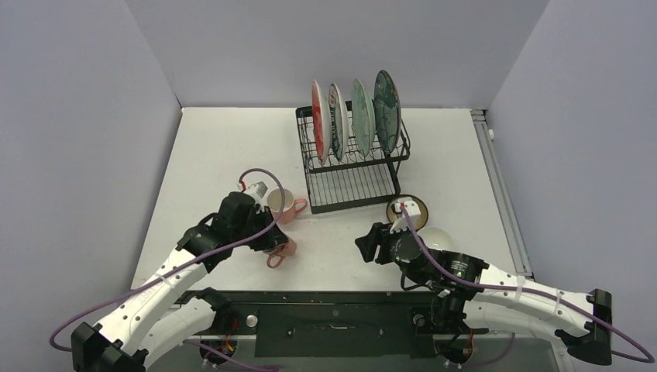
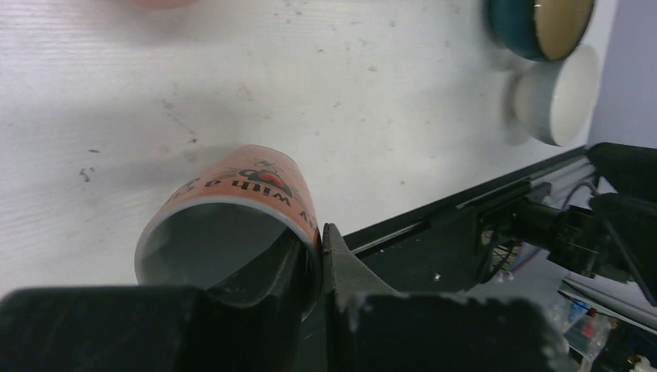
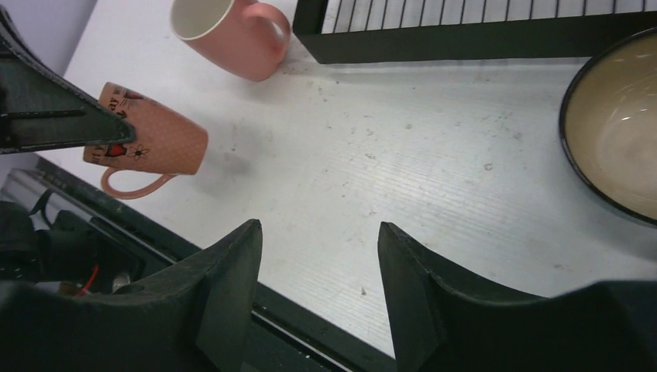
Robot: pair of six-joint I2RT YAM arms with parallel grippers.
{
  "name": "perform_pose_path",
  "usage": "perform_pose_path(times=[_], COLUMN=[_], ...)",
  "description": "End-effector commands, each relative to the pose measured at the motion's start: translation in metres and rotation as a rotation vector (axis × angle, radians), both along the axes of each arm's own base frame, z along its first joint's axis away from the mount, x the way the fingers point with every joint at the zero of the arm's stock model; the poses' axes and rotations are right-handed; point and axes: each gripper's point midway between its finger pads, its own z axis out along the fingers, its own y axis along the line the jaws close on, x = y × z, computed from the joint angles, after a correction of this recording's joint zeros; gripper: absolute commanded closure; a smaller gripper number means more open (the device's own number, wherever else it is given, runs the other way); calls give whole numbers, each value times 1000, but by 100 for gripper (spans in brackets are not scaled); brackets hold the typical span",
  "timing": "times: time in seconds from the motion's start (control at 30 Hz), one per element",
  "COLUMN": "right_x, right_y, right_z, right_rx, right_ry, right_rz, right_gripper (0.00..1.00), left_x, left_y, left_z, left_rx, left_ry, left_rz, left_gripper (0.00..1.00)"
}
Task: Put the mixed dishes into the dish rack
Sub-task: Pick up the cup at the center of the board.
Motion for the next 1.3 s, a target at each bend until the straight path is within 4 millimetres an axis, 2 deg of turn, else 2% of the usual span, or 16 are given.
perform_pose_path(times=[0.0, 0.23, 0.5, 0.67, 0.87, 1.0, 1.27], right_x=[-6, -15, -28, -35, -50, -56, -53], right_y=[20, 32, 32, 28, 40, 43, 46], right_z=[23, 40, 65, 86, 101, 121, 149], right_rx=[190, 337, 436, 459, 452, 454, 425], right_ry=[16, 41, -73, -189, -307, -427, -648], right_rz=[65, 145, 258, 326, 461, 520, 542], right_gripper=[47, 44, 40, 37, 30, 27, 27], left_x=[10, 1, -16, -25, -35, -40, -52], left_y=[-34, -53, -61, -60, -58, -57, -53], left_z=[71, 115, 153, 168, 185, 190, 199], left_rx=[-257, -485, -744, -853, -997, -1073, -1183], left_ry=[-147, -177, -130, -115, -69, 9, 122], left_rz=[-80, -178, -253, -290, -306, -304, -324], left_gripper=[100, 100, 100, 100, 100, 100, 100])
